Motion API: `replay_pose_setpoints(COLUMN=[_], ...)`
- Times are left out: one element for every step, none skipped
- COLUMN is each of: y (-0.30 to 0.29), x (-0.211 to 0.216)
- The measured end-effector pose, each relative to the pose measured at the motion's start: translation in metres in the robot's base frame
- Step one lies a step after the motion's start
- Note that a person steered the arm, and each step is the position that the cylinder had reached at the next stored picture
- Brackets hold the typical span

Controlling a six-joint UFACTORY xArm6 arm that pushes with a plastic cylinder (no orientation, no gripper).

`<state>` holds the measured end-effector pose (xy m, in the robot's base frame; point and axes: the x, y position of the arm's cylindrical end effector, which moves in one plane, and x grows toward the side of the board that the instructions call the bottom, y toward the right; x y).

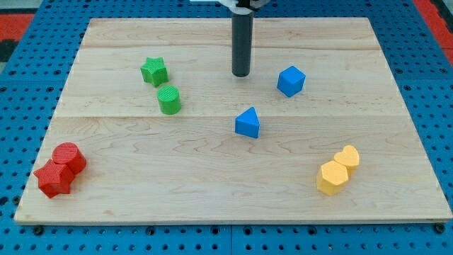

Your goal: Push the blue cube to the top left of the green star

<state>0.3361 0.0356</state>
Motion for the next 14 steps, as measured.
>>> replay_pose_setpoints(y=[0.061,0.142,0.093,0.068,0.089,0.064,0.016,-0.026,-0.075,-0.106,-0.113,-0.139,-0.173,-0.198], x=[-0.039,-0.006,0.027,0.039,0.069,0.072,0.028,-0.015,-0.035,-0.031,-0.023,-0.026,-0.032,-0.036])
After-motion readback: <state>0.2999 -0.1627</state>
